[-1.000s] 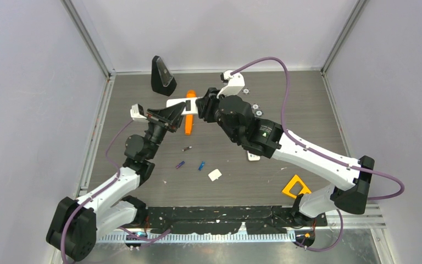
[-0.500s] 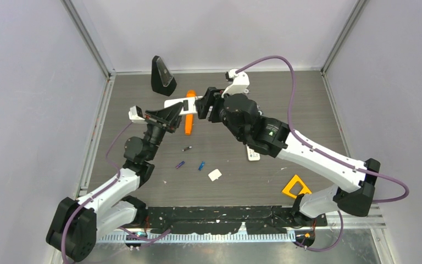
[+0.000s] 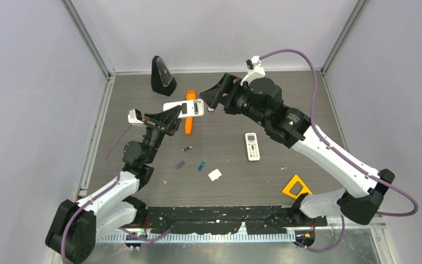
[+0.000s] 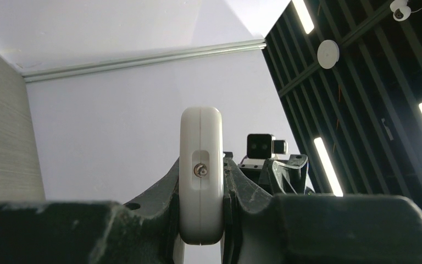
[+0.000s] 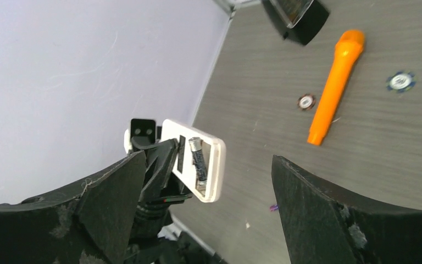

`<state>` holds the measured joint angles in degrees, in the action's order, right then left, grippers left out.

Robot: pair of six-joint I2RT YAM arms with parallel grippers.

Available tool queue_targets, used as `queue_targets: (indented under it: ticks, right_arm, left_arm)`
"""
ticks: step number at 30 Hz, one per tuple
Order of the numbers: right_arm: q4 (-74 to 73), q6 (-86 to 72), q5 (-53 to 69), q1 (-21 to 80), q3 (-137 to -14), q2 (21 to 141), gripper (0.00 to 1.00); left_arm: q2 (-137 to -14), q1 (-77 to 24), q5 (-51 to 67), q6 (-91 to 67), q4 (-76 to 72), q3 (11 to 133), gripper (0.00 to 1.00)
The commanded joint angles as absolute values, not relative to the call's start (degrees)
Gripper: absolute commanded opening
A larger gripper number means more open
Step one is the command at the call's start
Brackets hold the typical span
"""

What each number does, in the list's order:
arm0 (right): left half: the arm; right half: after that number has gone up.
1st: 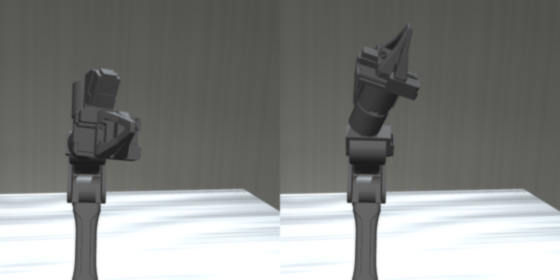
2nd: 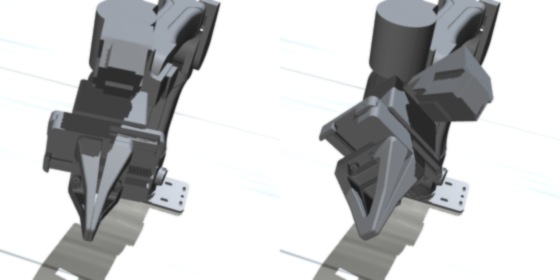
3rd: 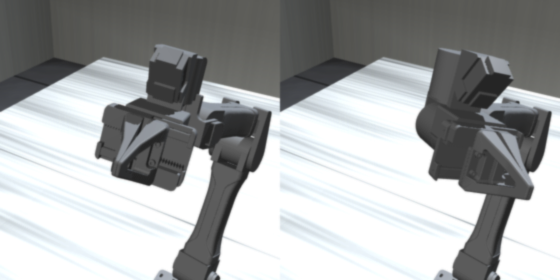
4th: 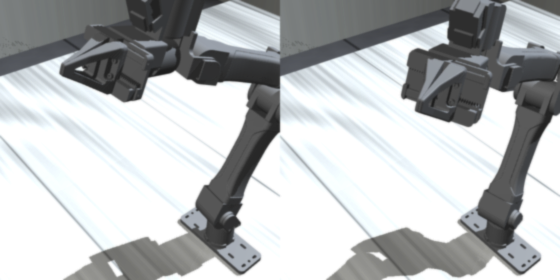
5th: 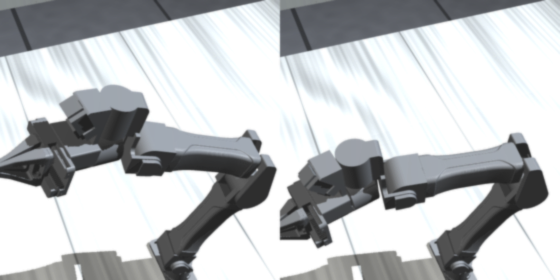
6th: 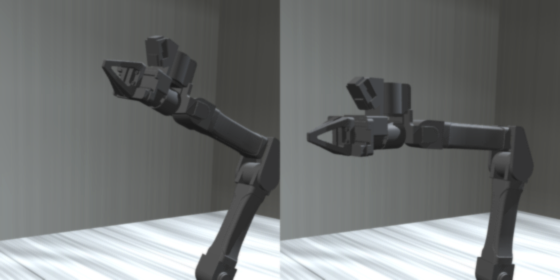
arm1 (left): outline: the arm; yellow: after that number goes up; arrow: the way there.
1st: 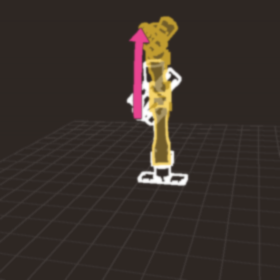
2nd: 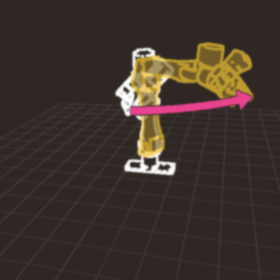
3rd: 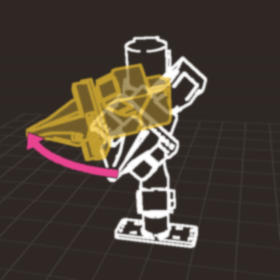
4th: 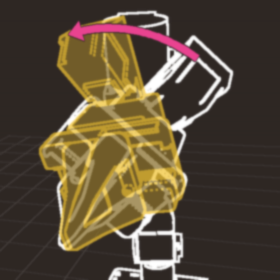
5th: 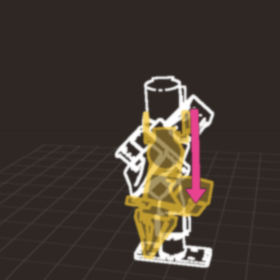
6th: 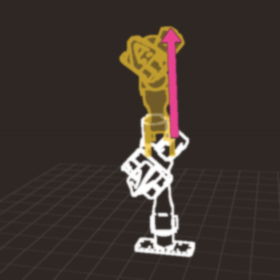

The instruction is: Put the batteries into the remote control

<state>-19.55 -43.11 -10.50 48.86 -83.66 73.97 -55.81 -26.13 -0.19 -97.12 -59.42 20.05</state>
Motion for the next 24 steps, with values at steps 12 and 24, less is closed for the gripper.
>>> queue_targets:
  ticks: [12, 24]
  right_arm:
    - [-20.0, -66.5, 13.6, 43.3, -83.6, 78.7, 0.78]
    - [-15.0, -74.3, 15.4, 43.1, -78.8, 78.9, 0.7]
  left_arm:
    - [-56.5, -26.1, 4.6, -94.9, -69.6, 19.1, 0.0]
    - [-58.1, -26.1, 5.2, -93.3, -72.9, 19.0, 0.0]
